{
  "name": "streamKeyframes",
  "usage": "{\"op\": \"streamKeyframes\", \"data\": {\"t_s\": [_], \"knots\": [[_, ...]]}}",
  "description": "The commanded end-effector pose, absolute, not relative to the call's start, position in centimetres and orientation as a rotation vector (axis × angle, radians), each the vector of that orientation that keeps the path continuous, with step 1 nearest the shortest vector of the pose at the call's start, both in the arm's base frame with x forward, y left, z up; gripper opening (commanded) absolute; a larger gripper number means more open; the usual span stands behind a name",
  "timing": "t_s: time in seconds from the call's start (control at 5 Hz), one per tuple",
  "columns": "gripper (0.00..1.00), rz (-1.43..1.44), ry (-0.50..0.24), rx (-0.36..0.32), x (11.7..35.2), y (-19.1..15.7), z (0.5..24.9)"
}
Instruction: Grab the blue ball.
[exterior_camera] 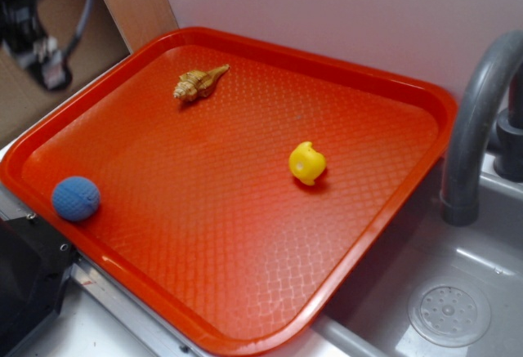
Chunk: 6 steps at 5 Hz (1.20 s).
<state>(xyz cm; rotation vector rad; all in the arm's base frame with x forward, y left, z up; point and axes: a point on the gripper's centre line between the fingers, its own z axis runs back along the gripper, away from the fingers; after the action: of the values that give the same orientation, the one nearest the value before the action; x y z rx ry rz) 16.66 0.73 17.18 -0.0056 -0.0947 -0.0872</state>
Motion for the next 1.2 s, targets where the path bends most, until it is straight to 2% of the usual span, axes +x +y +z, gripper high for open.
{"op": "streamKeyframes", "data": {"t_s": [0.0, 0.2, 0.4, 0.6, 0.8, 1.0], "knots": [[1.00, -0.073, -0.109, -0.021, 16.2, 1.3, 19.6], [1.00, -0.044, 0.034, 0.021, 14.5, 2.6, 15.6], [1.00, -0.022, 0.102, -0.018, 13.4, 3.3, 12.2], [1.00, 0.003, 0.140, -0.034, 12.7, 3.0, 8.6], [1.00, -0.006, 0.102, -0.082, 12.7, 2.3, 6.8], [1.00, -0.024, 0.107, -0.150, 12.8, 1.3, 4.9]]}}
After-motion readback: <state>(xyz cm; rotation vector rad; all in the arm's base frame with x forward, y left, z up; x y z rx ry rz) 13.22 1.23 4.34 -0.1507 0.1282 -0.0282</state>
